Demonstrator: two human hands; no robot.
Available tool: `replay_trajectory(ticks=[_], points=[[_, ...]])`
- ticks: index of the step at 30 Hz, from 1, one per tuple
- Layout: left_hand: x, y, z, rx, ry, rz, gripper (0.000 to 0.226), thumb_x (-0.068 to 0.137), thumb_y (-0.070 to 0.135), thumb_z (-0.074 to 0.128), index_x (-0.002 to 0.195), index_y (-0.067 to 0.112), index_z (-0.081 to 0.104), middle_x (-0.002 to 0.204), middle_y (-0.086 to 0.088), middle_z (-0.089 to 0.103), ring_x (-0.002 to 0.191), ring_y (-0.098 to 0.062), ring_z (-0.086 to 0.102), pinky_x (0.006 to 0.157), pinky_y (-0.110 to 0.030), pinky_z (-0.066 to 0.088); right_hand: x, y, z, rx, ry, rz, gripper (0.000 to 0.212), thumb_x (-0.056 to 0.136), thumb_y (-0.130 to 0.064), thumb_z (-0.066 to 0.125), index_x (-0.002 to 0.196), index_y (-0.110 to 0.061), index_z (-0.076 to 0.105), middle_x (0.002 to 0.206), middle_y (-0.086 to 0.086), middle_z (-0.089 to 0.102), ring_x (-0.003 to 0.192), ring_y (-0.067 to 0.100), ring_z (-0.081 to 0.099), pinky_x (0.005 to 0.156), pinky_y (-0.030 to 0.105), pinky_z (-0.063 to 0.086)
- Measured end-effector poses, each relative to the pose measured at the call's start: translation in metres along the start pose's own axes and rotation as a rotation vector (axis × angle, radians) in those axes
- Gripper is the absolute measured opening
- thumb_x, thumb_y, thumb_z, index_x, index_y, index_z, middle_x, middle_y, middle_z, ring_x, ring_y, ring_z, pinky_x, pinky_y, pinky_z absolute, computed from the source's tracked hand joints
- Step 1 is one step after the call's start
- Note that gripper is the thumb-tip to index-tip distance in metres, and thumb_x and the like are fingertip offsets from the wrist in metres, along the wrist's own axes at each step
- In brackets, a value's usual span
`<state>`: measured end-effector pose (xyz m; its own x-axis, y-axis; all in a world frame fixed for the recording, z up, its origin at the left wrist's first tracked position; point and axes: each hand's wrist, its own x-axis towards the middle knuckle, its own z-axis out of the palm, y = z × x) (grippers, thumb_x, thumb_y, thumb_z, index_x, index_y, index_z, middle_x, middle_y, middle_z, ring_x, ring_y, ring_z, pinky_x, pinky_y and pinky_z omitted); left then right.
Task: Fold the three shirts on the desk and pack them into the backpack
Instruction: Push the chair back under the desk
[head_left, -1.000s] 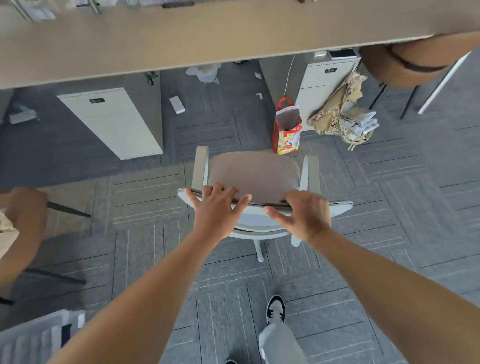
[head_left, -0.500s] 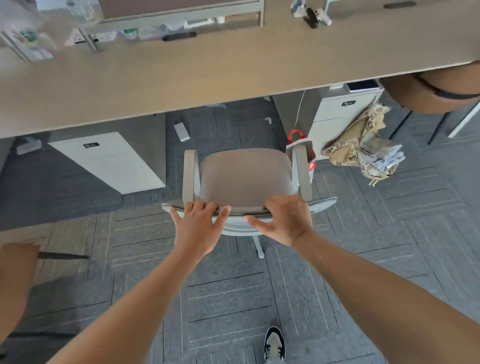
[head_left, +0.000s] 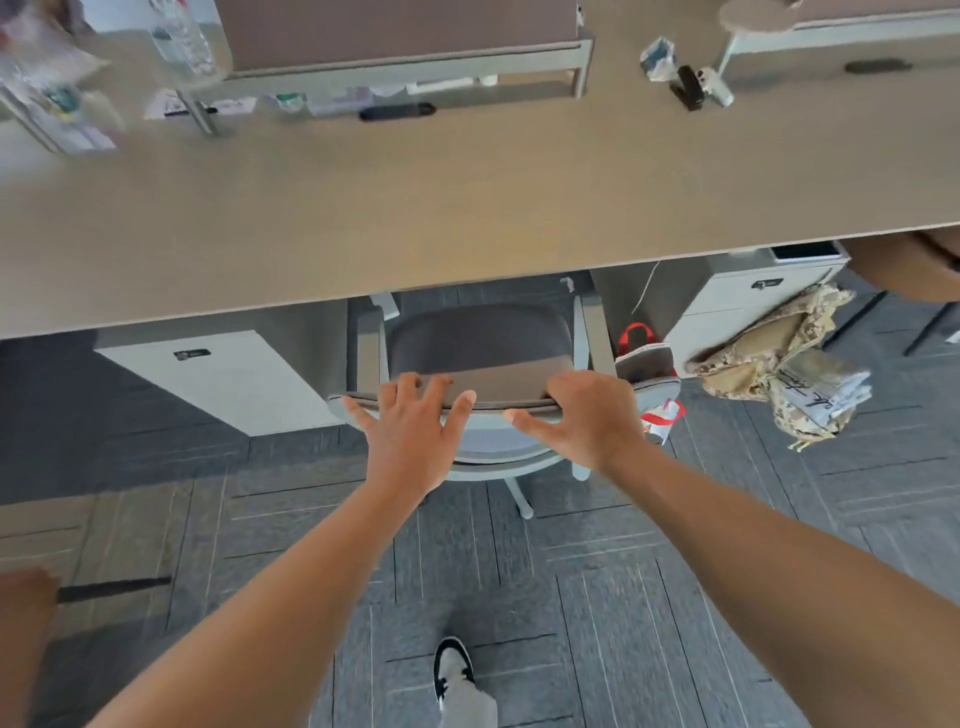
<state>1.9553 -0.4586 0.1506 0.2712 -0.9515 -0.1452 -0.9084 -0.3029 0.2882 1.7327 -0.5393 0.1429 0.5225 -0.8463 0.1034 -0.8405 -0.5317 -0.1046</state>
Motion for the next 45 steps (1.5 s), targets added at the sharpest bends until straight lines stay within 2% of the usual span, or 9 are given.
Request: replay_trajectory(ticks=[9, 15, 20, 24, 29, 36, 42, 45], points=[[0.119, -0.03, -0.027, 0.044, -0.029, 0.022, 0.066, 0.1, 0.069, 0.009, 0.146, 0.038, 0.045, 0.14, 0.002, 0.046, 0.137, -0.028, 0.039, 0.115, -0.079, 0.007, 0.122, -0.001, 0.013, -0.02, -0.031, 0.037, 0.081, 0.085, -0.095, 0.021, 0.068, -0.024, 0.056, 0.065, -0.008, 0.052, 0.059, 0.013, 0.051, 0.054, 0.031, 0.046], [0.195, -0.03, -0.041, 0.034, -0.013, 0.011, 0.07, 0.099, 0.07, 0.007, 0.142, 0.035, 0.049, 0.138, 0.001, 0.047, 0.135, -0.03, 0.04, 0.115, -0.08, 0.008, 0.199, 0.015, 0.012, -0.029, -0.013, 0.02, 0.08, 0.085, -0.094, 0.019, 0.067, -0.024, 0.052, 0.063, -0.009, 0.049, 0.058, 0.013, 0.049, 0.05, 0.03, 0.037], [0.245, -0.025, -0.044, 0.018, 0.009, -0.019, 0.06, 0.101, 0.068, 0.017, 0.14, 0.037, 0.052, 0.137, 0.001, 0.049, 0.134, -0.029, 0.041, 0.114, -0.08, 0.009, 0.256, 0.036, 0.022, -0.018, 0.031, -0.03, 0.08, 0.087, -0.092, 0.027, 0.066, -0.022, 0.061, 0.06, -0.009, 0.051, 0.055, 0.015, 0.051, 0.048, 0.029, 0.045], [0.278, -0.017, -0.046, 0.024, -0.049, -0.064, 0.054, 0.105, 0.064, 0.021, 0.144, 0.038, 0.047, 0.143, 0.002, 0.045, 0.137, -0.028, 0.037, 0.113, -0.081, 0.008, 0.293, 0.059, 0.033, 0.011, 0.03, -0.087, 0.083, 0.087, -0.093, 0.024, 0.068, -0.022, 0.063, 0.062, -0.009, 0.053, 0.055, 0.016, 0.05, 0.047, 0.029, 0.045], [0.274, -0.014, -0.032, 0.079, -0.024, -0.092, 0.071, 0.099, 0.071, 0.005, 0.148, 0.037, 0.042, 0.151, 0.001, 0.043, 0.14, -0.029, 0.038, 0.115, -0.078, 0.006, 0.29, 0.069, 0.051, 0.072, 0.094, -0.127, 0.078, 0.089, -0.09, 0.038, 0.068, -0.019, 0.065, 0.061, -0.006, 0.053, 0.052, 0.016, 0.048, 0.044, 0.026, 0.036], [0.274, -0.012, -0.043, 0.068, -0.092, -0.107, 0.065, 0.102, 0.069, 0.015, 0.149, 0.034, 0.042, 0.15, 0.0, 0.041, 0.145, -0.027, 0.03, 0.117, -0.076, 0.0, 0.29, 0.067, 0.046, 0.093, 0.036, -0.123, 0.077, 0.09, -0.089, 0.037, 0.071, -0.02, 0.065, 0.064, -0.006, 0.054, 0.055, 0.015, 0.048, 0.047, 0.029, 0.044], [0.263, -0.002, -0.058, 0.036, -0.173, -0.144, 0.063, 0.105, 0.062, 0.018, 0.148, 0.024, 0.043, 0.159, -0.007, 0.034, 0.155, -0.029, 0.014, 0.121, -0.069, 0.004, 0.283, 0.059, 0.03, 0.055, -0.039, -0.085, 0.074, 0.092, -0.087, 0.036, 0.078, -0.021, 0.068, 0.068, -0.008, 0.056, 0.061, 0.015, 0.051, 0.061, 0.035, 0.047], [0.248, -0.004, -0.069, 0.033, -0.169, -0.097, 0.061, 0.108, 0.056, 0.027, 0.159, 0.023, 0.03, 0.169, -0.007, 0.019, 0.159, -0.026, 0.001, 0.126, -0.062, 0.006, 0.28, 0.051, 0.016, 0.054, -0.082, -0.06, 0.069, 0.098, -0.08, 0.033, 0.094, -0.022, 0.07, 0.084, -0.006, 0.066, 0.077, 0.018, 0.058, 0.077, 0.038, 0.047]])
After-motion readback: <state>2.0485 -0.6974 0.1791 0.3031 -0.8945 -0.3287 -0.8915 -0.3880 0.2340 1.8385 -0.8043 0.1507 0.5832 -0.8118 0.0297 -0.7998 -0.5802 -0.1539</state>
